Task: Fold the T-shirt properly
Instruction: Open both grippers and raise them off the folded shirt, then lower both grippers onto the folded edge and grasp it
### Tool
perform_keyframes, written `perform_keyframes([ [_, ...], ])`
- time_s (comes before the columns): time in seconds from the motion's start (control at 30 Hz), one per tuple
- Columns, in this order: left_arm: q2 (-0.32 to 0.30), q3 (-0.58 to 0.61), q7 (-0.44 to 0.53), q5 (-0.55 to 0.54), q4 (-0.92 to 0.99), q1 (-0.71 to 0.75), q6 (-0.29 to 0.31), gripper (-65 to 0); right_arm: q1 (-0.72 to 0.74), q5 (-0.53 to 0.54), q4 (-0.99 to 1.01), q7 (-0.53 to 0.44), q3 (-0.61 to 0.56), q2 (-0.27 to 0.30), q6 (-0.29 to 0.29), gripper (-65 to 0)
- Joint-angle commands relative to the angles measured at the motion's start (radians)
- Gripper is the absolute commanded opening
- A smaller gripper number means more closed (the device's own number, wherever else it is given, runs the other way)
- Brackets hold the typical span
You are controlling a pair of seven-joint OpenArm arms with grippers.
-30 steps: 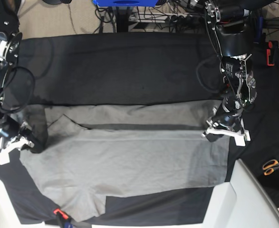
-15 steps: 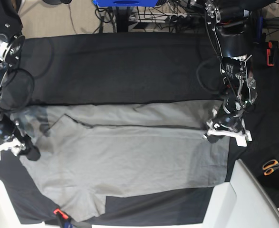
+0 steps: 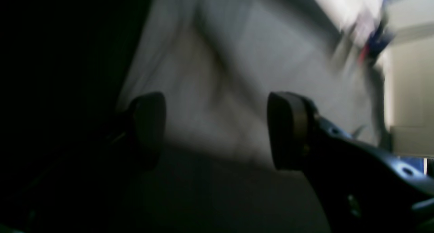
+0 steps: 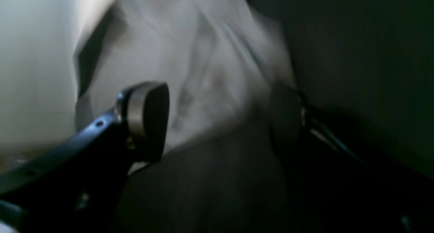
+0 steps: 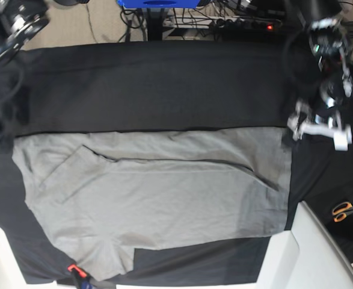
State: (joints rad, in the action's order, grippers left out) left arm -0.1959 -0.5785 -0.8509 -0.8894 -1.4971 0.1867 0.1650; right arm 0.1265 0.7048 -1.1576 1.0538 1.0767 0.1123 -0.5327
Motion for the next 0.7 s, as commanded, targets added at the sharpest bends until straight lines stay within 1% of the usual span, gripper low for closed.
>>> perform_keyframes([
  [0.0,-0.023,-0.008,0.028,-0.075,0.000,0.012,0.018,-20.1,0.005,0.036,-0.003,-0.020,0.012,0.002,0.001,-21.8],
  [0.1,-0.021,-0.028,0.028,-0.164,0.063,0.067,0.075,-20.1,-0.012,0.036,0.063,-0.071,0.012,-0.024,0.010,-21.8],
  [0.17,-0.020,-0.025,0.029,-0.169,0.089,0.096,0.103,-20.2,-0.011,0.034,0.153,-0.122,0.010,-0.020,0.010,-21.8],
  [0.23,-0.020,-0.024,0.029,-0.141,0.095,0.109,0.104,-20.2,0.005,0.034,0.236,-0.180,0.009,-0.012,0.007,-21.8],
  [0.27,-0.020,-0.022,0.028,-0.121,0.091,0.110,0.104,-20.2,0.014,0.034,0.275,-0.209,0.007,0.007,0.007,-21.8],
  [0.37,-0.018,-0.028,0.028,-0.060,0.083,0.110,0.104,-20.2,0.048,0.036,0.397,-0.289,-0.060,0.051,0.004,-21.9],
  [0.5,-0.018,-0.024,0.028,-0.044,0.083,0.110,0.104,-20.2,0.095,0.040,0.531,-0.381,-0.140,0.108,0.001,-22.2],
  [0.57,-0.017,-0.027,0.028,-0.044,0.089,0.110,0.104,-20.2,0.117,0.040,0.577,-0.399,-0.160,0.128,0.001,-22.2],
  [0.67,-0.017,-0.027,0.028,-0.044,0.091,0.110,0.104,-20.2,0.137,0.037,0.594,-0.406,-0.165,0.132,0.001,-22.4],
])
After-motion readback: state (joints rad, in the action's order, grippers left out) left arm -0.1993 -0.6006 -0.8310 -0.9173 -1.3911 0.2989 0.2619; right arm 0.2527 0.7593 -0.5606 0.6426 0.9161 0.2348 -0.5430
